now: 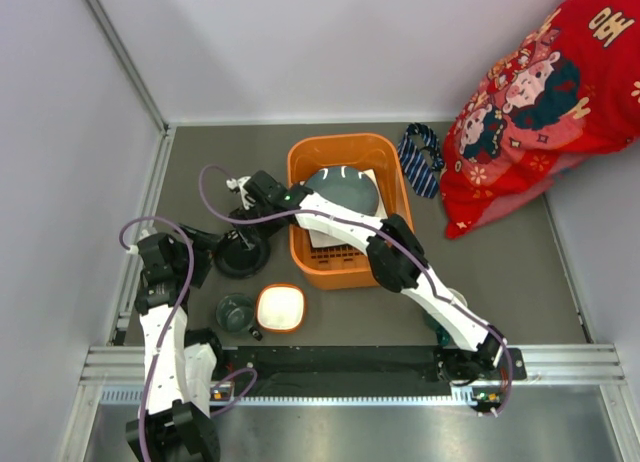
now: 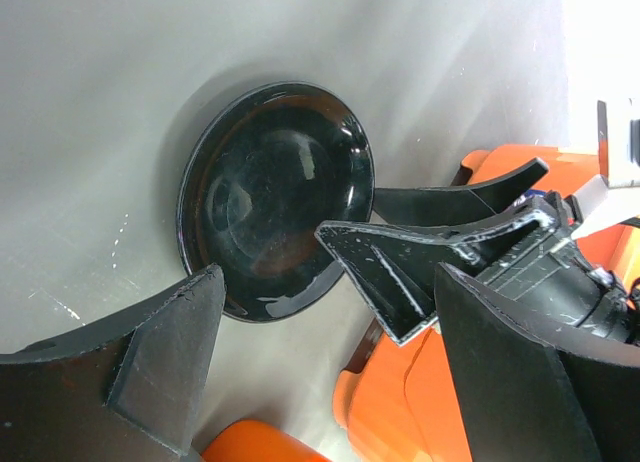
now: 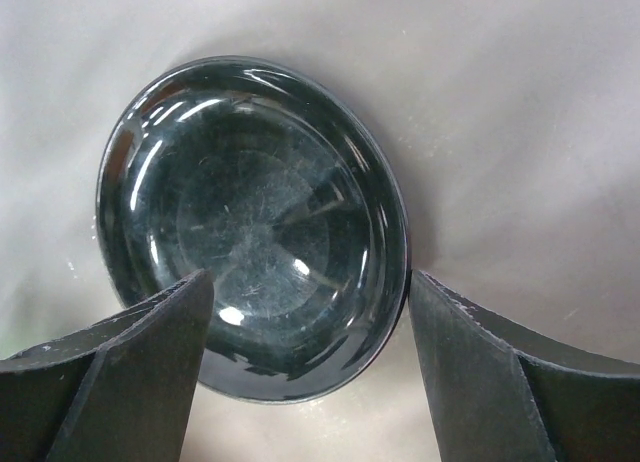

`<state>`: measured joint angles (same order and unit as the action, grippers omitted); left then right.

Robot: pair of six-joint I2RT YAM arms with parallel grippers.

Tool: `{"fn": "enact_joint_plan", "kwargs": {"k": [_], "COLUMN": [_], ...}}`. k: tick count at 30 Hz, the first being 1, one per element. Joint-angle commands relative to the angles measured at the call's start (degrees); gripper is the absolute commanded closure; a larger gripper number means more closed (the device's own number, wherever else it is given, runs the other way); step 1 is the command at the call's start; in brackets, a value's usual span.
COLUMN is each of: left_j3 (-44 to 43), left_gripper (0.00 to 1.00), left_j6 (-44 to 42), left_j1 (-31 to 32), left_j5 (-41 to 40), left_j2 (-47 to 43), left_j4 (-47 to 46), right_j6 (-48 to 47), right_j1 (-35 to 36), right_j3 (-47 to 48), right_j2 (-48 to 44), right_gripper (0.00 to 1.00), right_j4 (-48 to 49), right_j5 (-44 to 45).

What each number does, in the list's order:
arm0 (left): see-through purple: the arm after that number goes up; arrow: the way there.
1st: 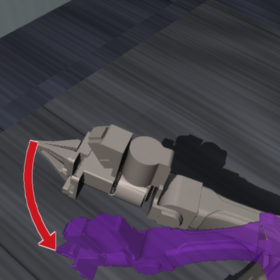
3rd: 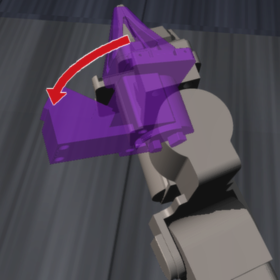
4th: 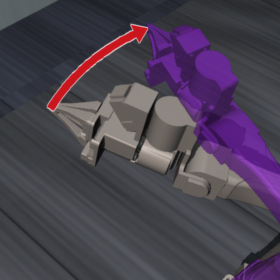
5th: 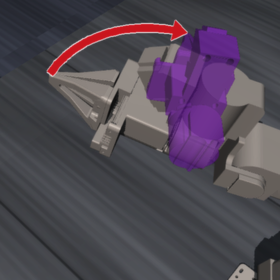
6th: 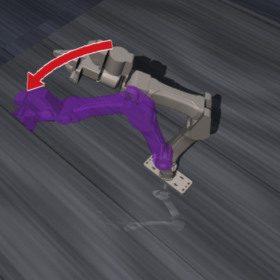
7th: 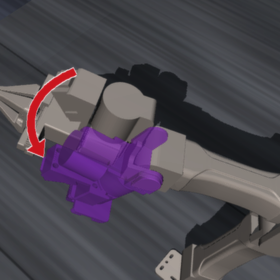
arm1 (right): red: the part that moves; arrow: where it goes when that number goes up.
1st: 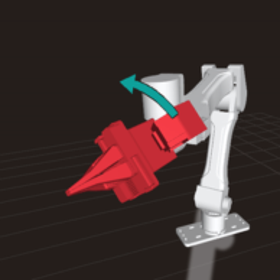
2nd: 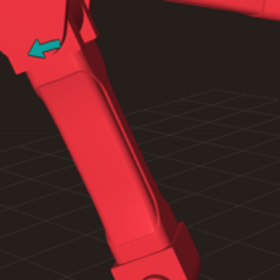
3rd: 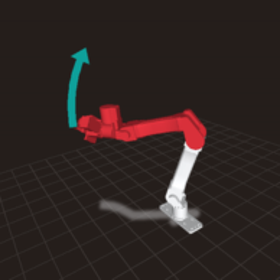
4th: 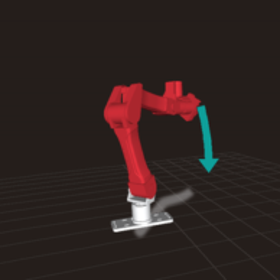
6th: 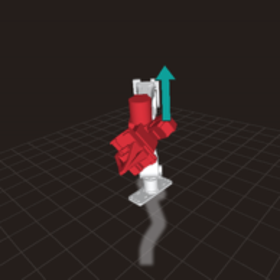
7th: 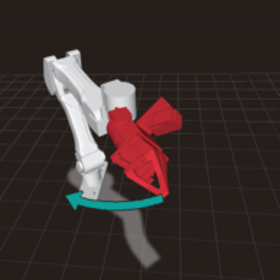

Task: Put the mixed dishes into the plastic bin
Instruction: Pick up the plate at the center of the board.

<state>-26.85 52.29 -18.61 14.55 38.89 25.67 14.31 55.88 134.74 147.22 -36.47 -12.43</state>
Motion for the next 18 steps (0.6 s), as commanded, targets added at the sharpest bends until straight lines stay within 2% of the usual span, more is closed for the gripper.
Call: {"fn": "enact_joint_plan", "kwargs": {"k": [1, 14, 18], "left_j3": [0.6, 0.5, 0.4], "left_gripper": [0.11, 0.11, 0.11], "left_j6": [-0.8, -1.1, -1.4], "left_j1": [-0.3, -0.4, -0.4], "left_j5": [0.5, 0.8, 0.7], "left_j2": [-0.2, 0.0, 0.1], "left_j4": [-2.4, -2.4, -2.2], "right_j6": [-1.2, -0.9, -0.2], "right_j1": [-0.1, -0.1, -0.1], "right_j3": [0.4, 0.3, 0.0], "right_j2": [2.4, 4.0, 4.2], "right_gripper": [0.23, 0.32, 0.43], "right_j4": [-2.0, -2.8, -2.4], "right_j5": [0.5, 1.7, 1.7]}}
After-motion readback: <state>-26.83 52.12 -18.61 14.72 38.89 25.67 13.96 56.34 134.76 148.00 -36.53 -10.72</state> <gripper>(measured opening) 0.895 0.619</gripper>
